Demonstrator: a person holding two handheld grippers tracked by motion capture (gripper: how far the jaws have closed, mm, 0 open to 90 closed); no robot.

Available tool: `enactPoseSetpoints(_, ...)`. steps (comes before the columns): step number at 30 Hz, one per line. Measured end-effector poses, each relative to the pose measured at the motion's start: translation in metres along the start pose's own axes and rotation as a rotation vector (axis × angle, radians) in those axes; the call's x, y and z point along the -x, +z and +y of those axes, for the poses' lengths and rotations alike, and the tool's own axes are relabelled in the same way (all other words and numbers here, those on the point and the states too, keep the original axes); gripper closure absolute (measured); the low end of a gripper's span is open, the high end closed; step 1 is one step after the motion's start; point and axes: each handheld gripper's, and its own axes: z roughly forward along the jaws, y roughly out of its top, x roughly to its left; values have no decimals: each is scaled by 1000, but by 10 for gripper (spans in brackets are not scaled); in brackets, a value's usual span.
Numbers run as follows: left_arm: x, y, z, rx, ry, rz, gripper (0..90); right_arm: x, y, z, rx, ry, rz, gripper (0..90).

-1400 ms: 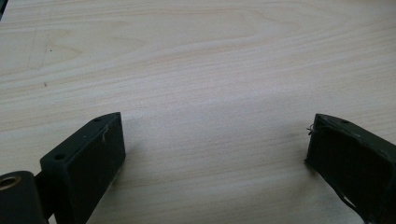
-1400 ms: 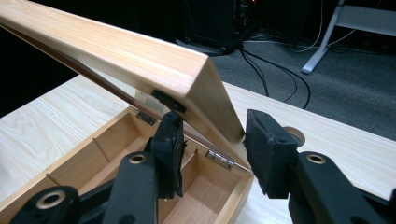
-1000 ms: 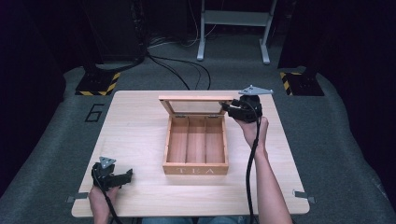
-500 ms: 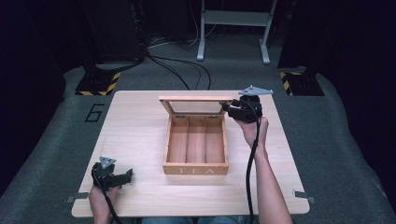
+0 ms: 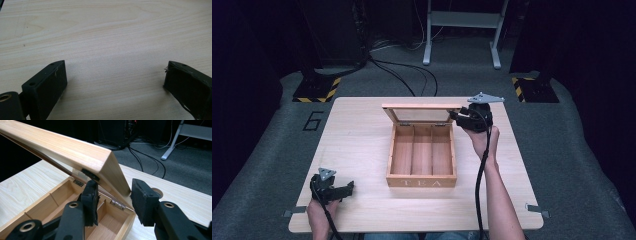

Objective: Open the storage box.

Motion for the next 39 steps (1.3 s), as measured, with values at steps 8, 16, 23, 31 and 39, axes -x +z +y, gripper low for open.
enactPoseSetpoints(8, 0, 0, 0, 1, 0, 0, 43, -4, -3, -5, 4, -7, -5, 570)
enactPoseSetpoints(16, 0, 0, 0, 0, 4, 0, 43, -13, -10, -17, 20, -20, -14, 549)
enactPoseSetpoints(23, -1, -1, 0, -9, 20, -1, 44, -20, -15, -30, 15, -35, -6, 523)
enactPoseSetpoints(31, -1, -1, 0, -9, 19, -2, 43, -28, -20, -48, -7, -34, -8, 510)
enactPoseSetpoints(39, -1, 0, 0, 0, 13, 1, 44, -34, -22, -66, -27, -25, -7, 503)
